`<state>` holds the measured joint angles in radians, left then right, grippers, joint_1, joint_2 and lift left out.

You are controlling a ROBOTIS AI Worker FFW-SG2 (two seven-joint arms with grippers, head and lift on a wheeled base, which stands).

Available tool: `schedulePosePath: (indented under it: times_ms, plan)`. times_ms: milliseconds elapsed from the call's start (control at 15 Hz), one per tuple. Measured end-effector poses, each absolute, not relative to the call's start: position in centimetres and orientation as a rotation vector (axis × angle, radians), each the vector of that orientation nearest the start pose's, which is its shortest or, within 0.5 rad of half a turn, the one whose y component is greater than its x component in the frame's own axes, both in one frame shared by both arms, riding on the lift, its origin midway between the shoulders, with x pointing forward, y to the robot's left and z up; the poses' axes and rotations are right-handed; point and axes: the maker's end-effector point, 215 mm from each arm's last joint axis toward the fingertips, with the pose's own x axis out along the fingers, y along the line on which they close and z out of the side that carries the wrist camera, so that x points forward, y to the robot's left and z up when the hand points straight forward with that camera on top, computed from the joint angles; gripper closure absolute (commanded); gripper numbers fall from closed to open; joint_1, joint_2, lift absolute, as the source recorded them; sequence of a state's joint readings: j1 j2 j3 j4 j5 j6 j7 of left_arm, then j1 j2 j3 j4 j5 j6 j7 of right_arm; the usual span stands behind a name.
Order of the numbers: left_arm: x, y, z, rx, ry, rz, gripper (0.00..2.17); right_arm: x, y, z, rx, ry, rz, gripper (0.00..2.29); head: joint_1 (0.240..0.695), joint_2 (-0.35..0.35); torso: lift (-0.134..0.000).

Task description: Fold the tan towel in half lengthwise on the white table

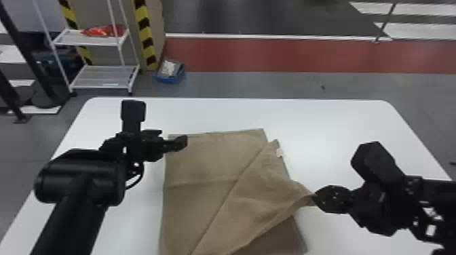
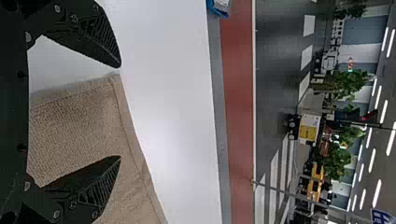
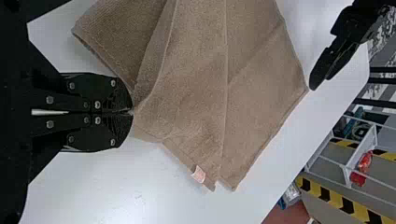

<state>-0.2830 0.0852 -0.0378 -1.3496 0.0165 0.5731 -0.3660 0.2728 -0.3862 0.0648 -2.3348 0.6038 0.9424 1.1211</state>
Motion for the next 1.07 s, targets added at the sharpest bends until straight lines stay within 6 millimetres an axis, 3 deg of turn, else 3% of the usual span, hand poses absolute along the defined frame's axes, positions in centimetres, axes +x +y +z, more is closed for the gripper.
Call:
schedulePosePath:
  times_ms: [200,400,467,533,667,733,867,1067]
  plan:
    - [64.1,17.2,-46.1,0.021,0.535,-0.356,0.27,39.5,-22.8,-38.7,-0.533,0.744,0.724,2.04,0.695,-0.057,-0.098]
    - [64.7,17.2,-47.5,0.066,0.552,-0.347,0.55,39.6,-22.9,-38.7,-0.530,0.744,0.727,2.04,0.695,-0.061,-0.098]
    - [64.8,17.3,-47.8,0.078,0.556,-0.345,0.55,39.6,-23.0,-38.7,-0.529,0.745,0.728,2.04,0.695,-0.061,-0.098]
    - [64.8,17.5,-48.1,0.089,0.562,-0.342,0.76,39.7,-23.0,-38.7,-0.528,0.745,0.728,2.04,0.695,-0.060,-0.098]
    - [64.8,17.8,-48.8,0.115,0.576,-0.336,1.81,39.9,-22.9,-38.6,-0.526,0.742,0.730,2.04,0.695,-0.056,-0.098]
    - [64.7,18.0,-48.9,0.120,0.578,-0.332,2.07,40.0,-23.0,-38.5,-0.526,0.740,0.729,2.04,0.695,-0.053,-0.098]
    - [64.3,18.5,-49.1,0.115,0.581,-0.319,2.15,40.6,-23.5,-38.3,-0.527,0.736,0.715,2.04,0.695,-0.052,-0.098]
    - [63.7,19.5,-47.7,0.102,0.570,-0.296,2.15,42.9,-25.6,-37.5,-0.512,0.712,0.672,2.04,0.695,-0.063,-0.098]
